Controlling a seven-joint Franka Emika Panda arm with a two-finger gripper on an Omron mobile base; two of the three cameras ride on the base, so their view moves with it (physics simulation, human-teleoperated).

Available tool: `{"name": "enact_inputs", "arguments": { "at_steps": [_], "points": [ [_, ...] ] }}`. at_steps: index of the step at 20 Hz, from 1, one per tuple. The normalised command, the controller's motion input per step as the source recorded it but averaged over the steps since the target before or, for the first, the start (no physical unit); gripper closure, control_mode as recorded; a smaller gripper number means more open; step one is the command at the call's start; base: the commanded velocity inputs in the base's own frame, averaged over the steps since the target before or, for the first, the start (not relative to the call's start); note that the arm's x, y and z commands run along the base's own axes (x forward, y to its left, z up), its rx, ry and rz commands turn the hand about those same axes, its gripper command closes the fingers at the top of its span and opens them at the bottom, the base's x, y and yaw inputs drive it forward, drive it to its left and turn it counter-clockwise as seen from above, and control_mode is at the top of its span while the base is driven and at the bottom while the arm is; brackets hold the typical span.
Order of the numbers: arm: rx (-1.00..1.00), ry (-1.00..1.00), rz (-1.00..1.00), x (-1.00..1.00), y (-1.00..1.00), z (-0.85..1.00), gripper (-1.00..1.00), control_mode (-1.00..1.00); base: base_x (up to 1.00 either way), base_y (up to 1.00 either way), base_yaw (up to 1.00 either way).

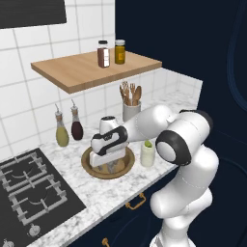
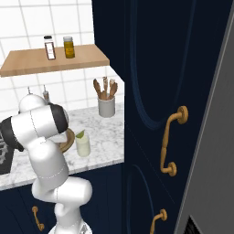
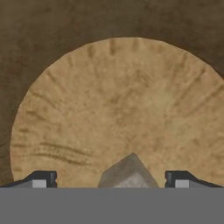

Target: Grab a lemon wedge from the fridge and one ice cube from the ice bowl, and put them in the glass of lemonade.

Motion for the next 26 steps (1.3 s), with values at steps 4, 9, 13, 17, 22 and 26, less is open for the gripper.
{"name": "enact_inputs", "arguments": {
  "at_steps": [4, 9, 13, 17, 22, 26],
  "points": [
    [0.00, 0.00, 0.00, 0.00, 0.00, -0.05, -1.00, -1.00, 0.00, 0.00, 0.00],
    [0.00, 0.00, 0.00, -0.01, 0.00, -0.07, -1.00, -1.00, 0.00, 0.00, 0.00],
    [0.00, 0.00, 0.00, -0.04, 0.00, -0.04, -1.00, -1.00, 0.00, 0.00, 0.00],
    [0.00, -0.06, 0.00, -0.19, 0.00, -0.01, -1.00, -1.00, 0.00, 0.00, 0.00],
    [0.00, -0.02, 0.00, 0.00, 0.00, 0.00, -1.00, -1.00, 0.00, 0.00, 0.00],
    [0.00, 0.00, 0.00, 0.00, 0.00, 0.00, 1.00, -1.00, 0.00, 0.00, 0.00]
  ]
}}
